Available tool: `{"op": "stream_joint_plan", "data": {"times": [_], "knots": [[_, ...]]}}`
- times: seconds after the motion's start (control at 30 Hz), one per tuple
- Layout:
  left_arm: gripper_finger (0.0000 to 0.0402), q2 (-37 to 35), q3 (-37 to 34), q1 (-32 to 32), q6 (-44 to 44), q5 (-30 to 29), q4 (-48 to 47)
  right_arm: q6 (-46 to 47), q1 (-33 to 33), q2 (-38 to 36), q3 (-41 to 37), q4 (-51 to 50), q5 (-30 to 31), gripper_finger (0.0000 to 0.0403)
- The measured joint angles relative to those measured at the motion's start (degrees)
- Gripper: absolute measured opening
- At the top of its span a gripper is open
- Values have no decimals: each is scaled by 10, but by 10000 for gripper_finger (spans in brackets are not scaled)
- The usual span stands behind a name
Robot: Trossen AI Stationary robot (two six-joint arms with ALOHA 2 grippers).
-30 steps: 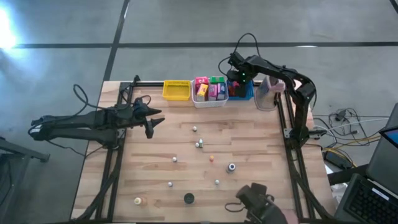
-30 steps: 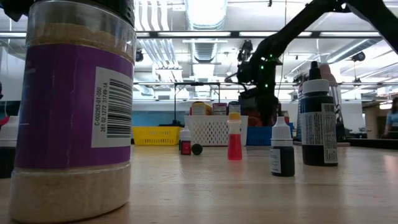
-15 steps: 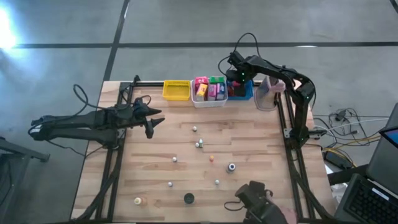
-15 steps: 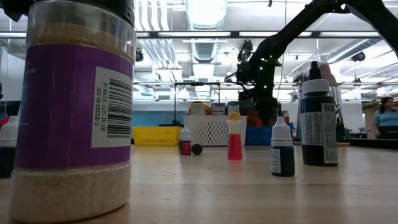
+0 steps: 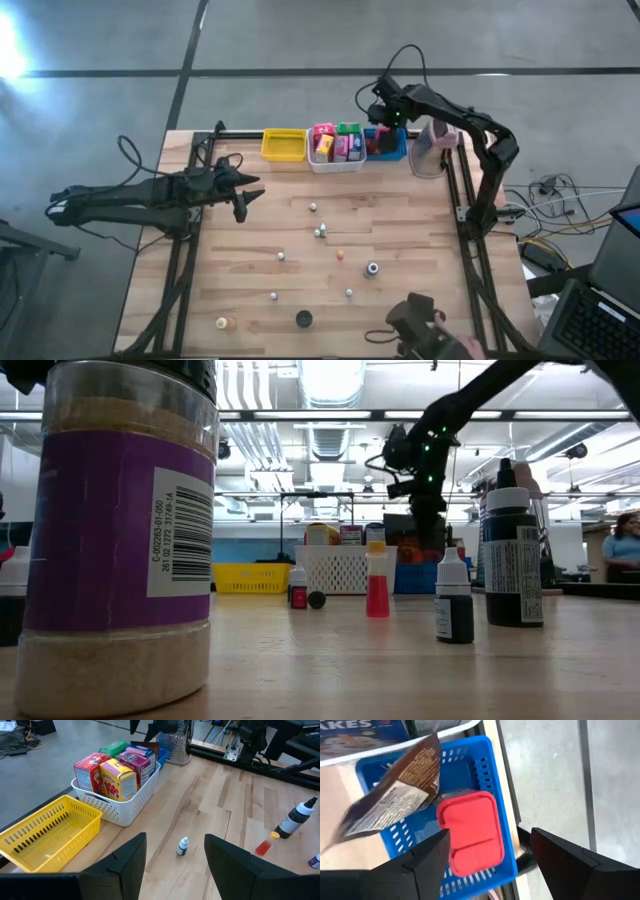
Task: Pick & Place Kitchen Items
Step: Put the red seasoning can into the blue basket, then put the black seasoning bottle into the blue basket
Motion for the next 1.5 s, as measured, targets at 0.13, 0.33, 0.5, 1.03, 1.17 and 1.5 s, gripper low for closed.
{"op": "stream_joint_plan", "data": {"times": [0.13,0.33,0.5,1.03,1.17,1.5], "knots": [[207,0,0,0,1,0,0,16,9,-33,0,-11,0,255],[207,0,0,0,2,9,0,57,31,-94,0,-20,0,231],[207,0,0,0,16,50,1,98,67,-151,0,-23,-4,212],[207,94,0,-69,129,299,165,255,213,-290,0,-21,-6,150],[206,138,0,-132,140,294,187,281,228,-313,0,-23,-6,132],[206,220,0,-304,134,151,257,284,231,-331,0,-22,-4,92]]}}
